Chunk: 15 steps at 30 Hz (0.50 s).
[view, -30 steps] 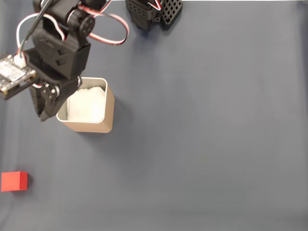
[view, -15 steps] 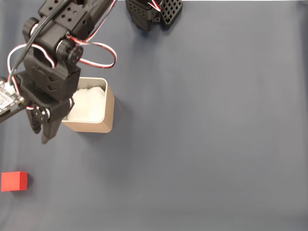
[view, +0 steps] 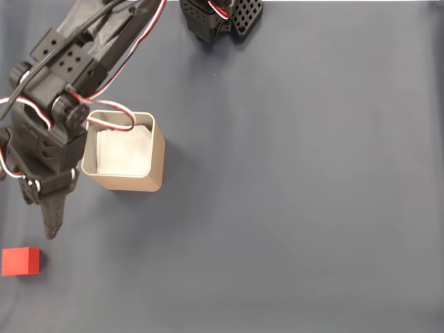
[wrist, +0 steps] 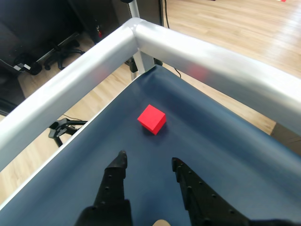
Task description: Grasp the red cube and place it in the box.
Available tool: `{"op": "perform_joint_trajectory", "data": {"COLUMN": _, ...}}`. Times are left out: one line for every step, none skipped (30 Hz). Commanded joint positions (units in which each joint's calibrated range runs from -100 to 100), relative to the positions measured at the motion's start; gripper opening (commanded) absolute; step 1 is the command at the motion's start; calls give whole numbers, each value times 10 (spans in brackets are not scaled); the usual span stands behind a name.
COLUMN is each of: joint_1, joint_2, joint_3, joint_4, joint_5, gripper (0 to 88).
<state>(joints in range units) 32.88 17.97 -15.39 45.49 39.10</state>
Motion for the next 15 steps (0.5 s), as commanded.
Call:
{"op": "perform_joint_trajectory", "data": {"joint_1": 6, "joint_2": 11, "joint_3": -32, "joint_4": -39, "joint_5": 4, "gripper": 281}}
{"op": "perform_joint_trajectory", "data": {"joint_1": 7, "joint_2": 19, "joint_3": -33, "joint_4": -49, "joint_5": 5, "gripper": 285}}
{"op": "perform_joint_trajectory", "data": {"joint_1": 7, "joint_2": 27, "joint_3": -34, "joint_4": -58, "joint_5": 6, "gripper": 290}}
{"op": "perform_joint_trajectory", "data": {"joint_1": 8, "joint_2": 35, "joint_3": -36, "joint_4": -67, "joint_5": 8, "gripper": 295}}
{"op": "perform_joint_trajectory", "data": {"joint_1": 8, "joint_2": 43, "joint_3": -38, "joint_4": -75, "joint_5": 10, "gripper": 298}}
{"op": "perform_joint_trajectory", "data": {"joint_1": 8, "joint_2": 51, "joint_3": -40, "joint_4": -84, "joint_5": 11, "gripper": 301}}
{"op": "perform_joint_trajectory", "data": {"joint_1": 8, "joint_2": 59, "joint_3": -40, "joint_4": -95, "joint_5": 13, "gripper": 306}}
{"op": "perform_joint_trajectory", "data": {"joint_1": 8, "joint_2": 67, "joint_3": -40, "joint_4": -106, "joint_5": 15, "gripper": 313}}
{"op": "perform_joint_trajectory", "data": {"joint_1": 8, "joint_2": 74, "joint_3": -42, "joint_4": -117, "joint_5": 16, "gripper": 319}}
{"op": "perform_joint_trajectory", "data": {"joint_1": 8, "joint_2": 84, "joint_3": -45, "joint_4": -127, "joint_5": 18, "gripper": 324}}
{"op": "perform_joint_trajectory", "data": {"joint_1": 8, "joint_2": 91, "joint_3": -46, "joint_4": -138, "joint_5": 20, "gripper": 331}}
{"op": "perform_joint_trajectory", "data": {"joint_1": 8, "joint_2": 98, "joint_3": -46, "joint_4": -150, "joint_5": 21, "gripper": 338}}
{"op": "perform_joint_trajectory", "data": {"joint_1": 8, "joint_2": 105, "joint_3": -46, "joint_4": -162, "joint_5": 23, "gripper": 344}}
{"op": "perform_joint_trajectory", "data": {"joint_1": 7, "joint_2": 113, "joint_3": -48, "joint_4": -172, "joint_5": 25, "gripper": 349}}
{"op": "perform_joint_trajectory", "data": {"joint_1": 7, "joint_2": 120, "joint_3": -51, "joint_4": -181, "joint_5": 26, "gripper": 352}}
